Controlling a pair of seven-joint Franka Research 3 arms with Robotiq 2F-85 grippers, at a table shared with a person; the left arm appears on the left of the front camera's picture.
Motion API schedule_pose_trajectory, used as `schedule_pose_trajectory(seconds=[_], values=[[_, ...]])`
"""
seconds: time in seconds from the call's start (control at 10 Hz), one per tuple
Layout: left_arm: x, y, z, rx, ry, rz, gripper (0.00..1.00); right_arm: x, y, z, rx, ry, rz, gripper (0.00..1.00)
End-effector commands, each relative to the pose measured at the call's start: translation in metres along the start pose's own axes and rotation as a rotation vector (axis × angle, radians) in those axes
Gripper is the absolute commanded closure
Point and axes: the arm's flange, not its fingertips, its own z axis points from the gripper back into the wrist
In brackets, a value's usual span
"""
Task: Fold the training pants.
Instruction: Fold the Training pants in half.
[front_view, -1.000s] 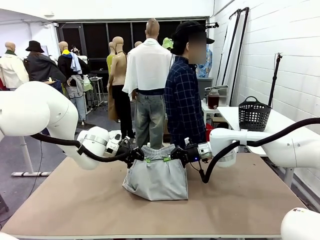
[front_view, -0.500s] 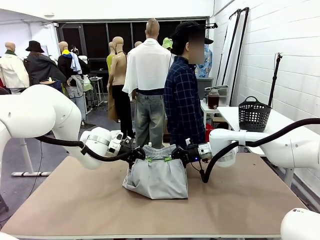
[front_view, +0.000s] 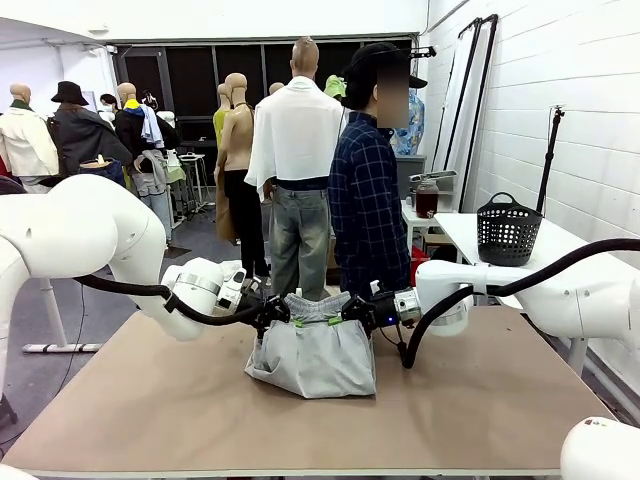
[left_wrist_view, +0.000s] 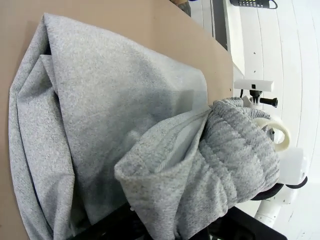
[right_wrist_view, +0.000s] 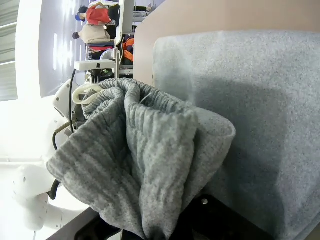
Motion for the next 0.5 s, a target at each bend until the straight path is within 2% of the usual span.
schedule_pose_trajectory(seconds=[0.0, 0.4], values=[[0.018, 0.021, 0.015, 0.05, -0.063, 0.011, 1.0, 0.016, -0.006, 0.016, -0.013, -0.058, -0.036, 1.0], [0.021, 0.035, 0.01, 0.05, -0.074, 0.013, 1.0, 0.021, -0.018, 0.013, -0.047, -0.073, -0.048, 1.0]])
